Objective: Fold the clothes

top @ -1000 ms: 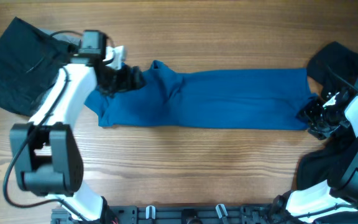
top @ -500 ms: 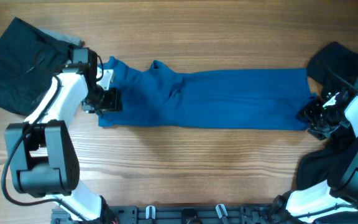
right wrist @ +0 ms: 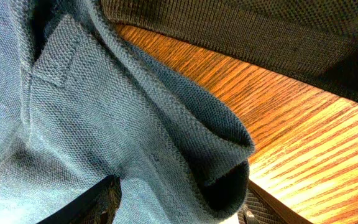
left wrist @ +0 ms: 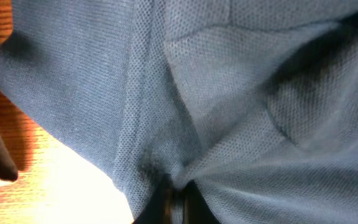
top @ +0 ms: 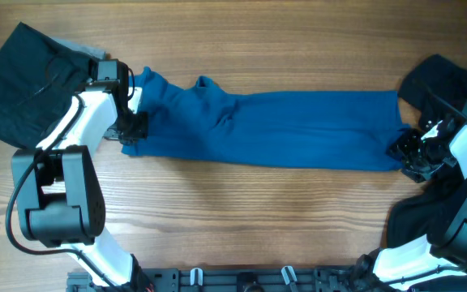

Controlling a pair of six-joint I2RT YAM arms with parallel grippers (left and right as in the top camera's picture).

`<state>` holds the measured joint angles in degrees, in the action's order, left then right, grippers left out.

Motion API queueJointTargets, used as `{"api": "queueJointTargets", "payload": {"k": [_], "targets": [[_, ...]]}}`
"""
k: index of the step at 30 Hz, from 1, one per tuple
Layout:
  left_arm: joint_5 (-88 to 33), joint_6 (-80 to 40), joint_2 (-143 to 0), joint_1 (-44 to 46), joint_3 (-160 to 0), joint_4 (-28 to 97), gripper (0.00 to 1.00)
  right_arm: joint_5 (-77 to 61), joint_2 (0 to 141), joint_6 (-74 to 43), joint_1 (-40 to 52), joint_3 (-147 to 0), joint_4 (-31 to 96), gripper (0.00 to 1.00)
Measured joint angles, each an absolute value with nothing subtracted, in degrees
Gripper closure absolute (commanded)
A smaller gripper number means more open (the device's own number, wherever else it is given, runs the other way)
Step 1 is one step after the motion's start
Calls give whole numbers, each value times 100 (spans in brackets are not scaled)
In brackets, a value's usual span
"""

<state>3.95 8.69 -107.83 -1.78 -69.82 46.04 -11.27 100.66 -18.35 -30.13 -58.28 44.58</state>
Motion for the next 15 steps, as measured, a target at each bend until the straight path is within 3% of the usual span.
{"api": "queueJointTargets", "payload": {"k": [4,5,7,9,11,13,15], "targets": [[484,788,-10785,-178,-7199,5179,13,-1127,10066,-1835,-3013,-5828,4464,37],[464,773,-10792,-178,-7459,5629,18,-1127,10066,-1835,-3013,-5828,4466,37],[3,738,-10763,-183,-8121,6049,40,-1127,10066,-1835,-3013,-5830,4477,37],[-808,705,-10689,-185,-8582,5813,47,-1127,10066,-1835,-3013,-5830,4480,37],[-1844,696,-10575,-128,-8836,5083,39,-1127,10066,-1835,-3013,-5830,4477,37],[-2359,657,-10608,80,-8868,4471,22,-1127,10066,-1835,-3013,-5830,4480,37],[-2628,506,-10790,360,-8868,4012,18,-1127,10066,-1835,-3013,-5830,4477,37]]}}
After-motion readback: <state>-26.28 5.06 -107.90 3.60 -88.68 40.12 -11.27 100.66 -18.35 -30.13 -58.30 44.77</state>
